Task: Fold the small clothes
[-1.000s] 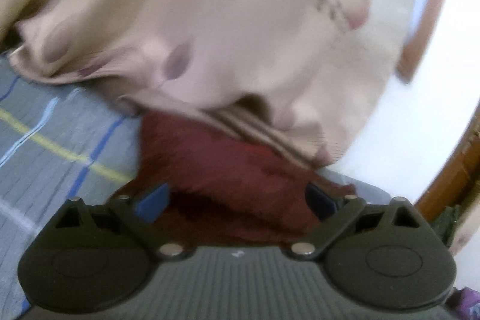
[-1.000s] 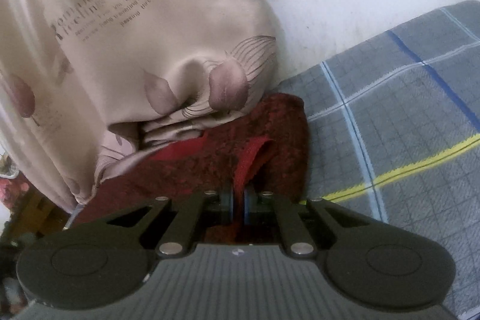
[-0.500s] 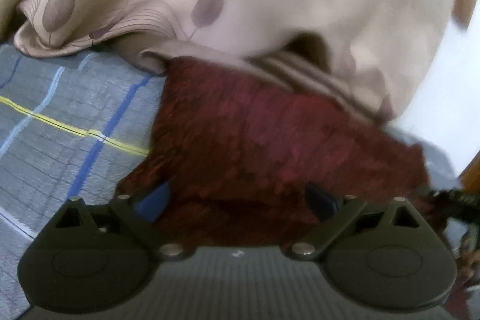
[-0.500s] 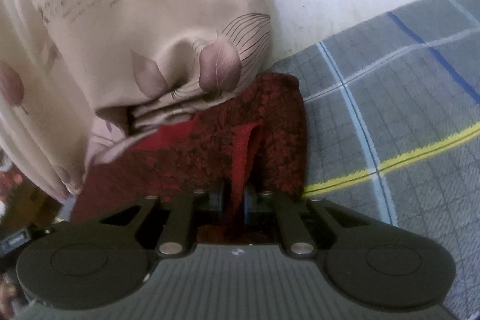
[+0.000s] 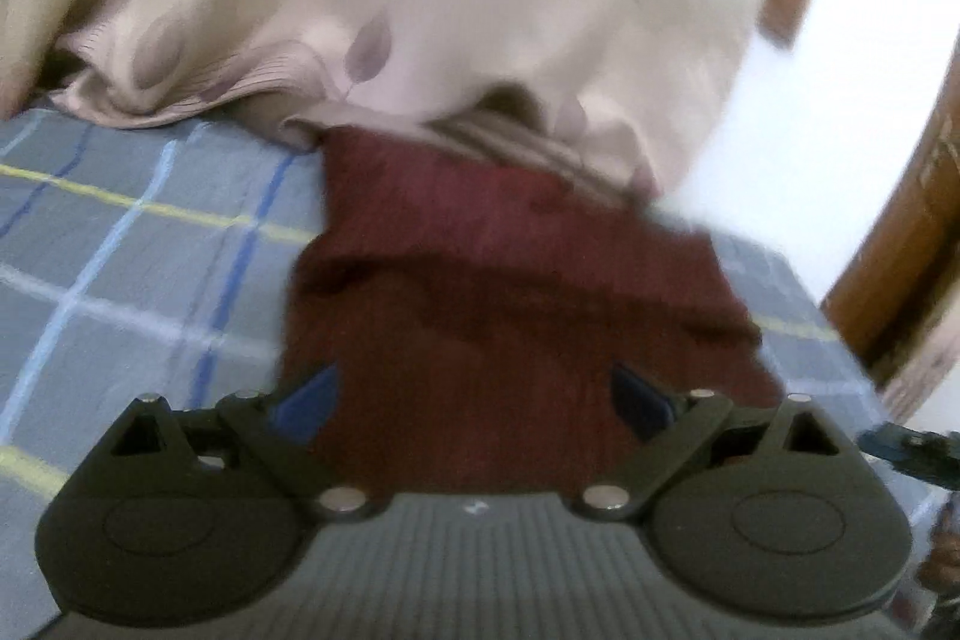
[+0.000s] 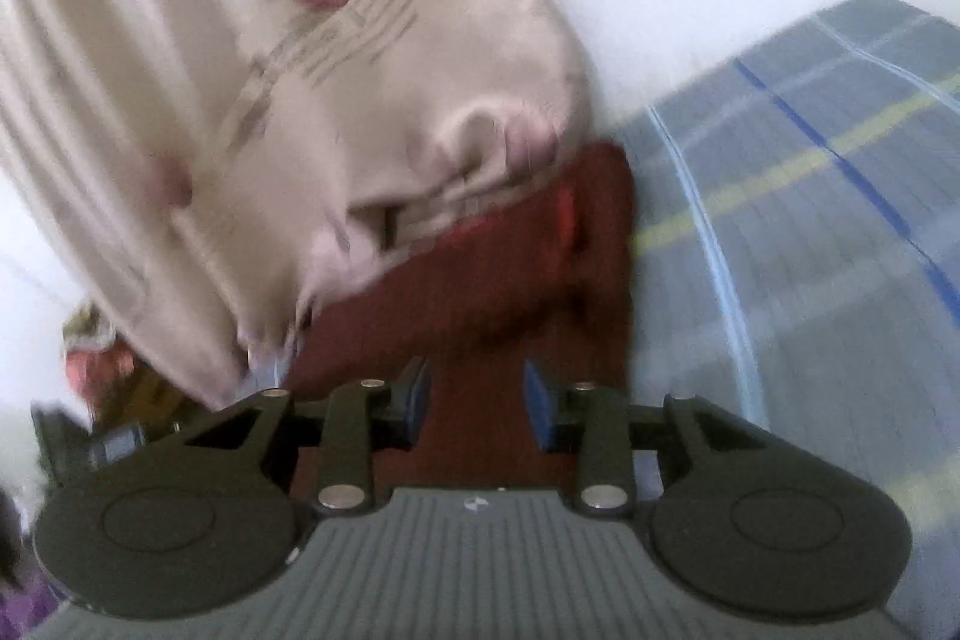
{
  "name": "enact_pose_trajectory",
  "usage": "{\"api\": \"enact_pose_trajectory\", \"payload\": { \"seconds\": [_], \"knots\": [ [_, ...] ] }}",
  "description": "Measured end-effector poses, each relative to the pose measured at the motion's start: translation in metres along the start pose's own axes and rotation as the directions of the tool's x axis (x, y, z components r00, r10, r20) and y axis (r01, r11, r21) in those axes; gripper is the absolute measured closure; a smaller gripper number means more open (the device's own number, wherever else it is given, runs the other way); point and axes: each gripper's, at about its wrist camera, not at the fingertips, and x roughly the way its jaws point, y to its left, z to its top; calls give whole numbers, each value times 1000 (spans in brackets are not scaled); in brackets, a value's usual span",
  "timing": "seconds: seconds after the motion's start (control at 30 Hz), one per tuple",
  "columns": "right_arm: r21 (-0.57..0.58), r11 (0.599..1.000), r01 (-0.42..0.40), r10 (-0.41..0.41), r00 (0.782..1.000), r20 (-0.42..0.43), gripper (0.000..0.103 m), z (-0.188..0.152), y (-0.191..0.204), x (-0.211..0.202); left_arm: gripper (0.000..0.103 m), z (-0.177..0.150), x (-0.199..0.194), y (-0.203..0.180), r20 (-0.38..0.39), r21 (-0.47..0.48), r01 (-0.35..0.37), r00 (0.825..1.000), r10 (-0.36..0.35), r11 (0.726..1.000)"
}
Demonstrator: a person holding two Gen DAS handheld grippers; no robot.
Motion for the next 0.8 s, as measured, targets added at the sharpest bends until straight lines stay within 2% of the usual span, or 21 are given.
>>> {"api": "enact_pose_trajectory", "payload": {
  "seconds": [0.07, 0.13, 0.23, 0.4, 0.53, 0.63, 0.67, 0.73, 0.8],
  "knots": [
    [-5, 1000, -4, 4, 1000, -19, 58, -26, 5, -33, 5, -18, -21, 3, -6, 20, -24, 1000, 24, 1000],
    [3, 1000, 27, -27, 999, -23, 53, -51, 7, -65, 5, -34, -36, 10, -23, 14, -22, 999, 23, 1000],
    [48, 998, 48, -46, 998, -44, 50, -78, 5, -91, 5, -57, -51, 27, -94, -61, 13, 995, -19, 998],
    [52, 997, 54, -49, 994, -97, 50, -103, 12, -92, 5, -87, -60, 44, -179, -113, 60, 981, -80, 992],
    [88, 996, 27, -16, 991, -130, 50, -115, 15, -80, 5, -92, -64, 46, -170, -68, 106, 979, -116, 992],
    [107, 994, 10, 5, 990, -140, 50, -116, 19, -72, 6, -91, -61, 49, -189, -125, 173, 962, -195, 977],
    [114, 993, 5, 11, 989, -145, 50, -116, 20, -70, 6, -90, -59, 49, -201, -163, 223, 946, -253, 961],
    [103, 995, -8, 24, 988, -153, 52, -117, 21, -69, 6, -92, -55, 46, -221, -205, 278, 921, -322, 938],
    [120, 993, -16, 34, 989, -144, 53, -118, 17, -70, 6, -92, -51, 44, -224, -223, 290, 914, -338, 931]
  ]
}}
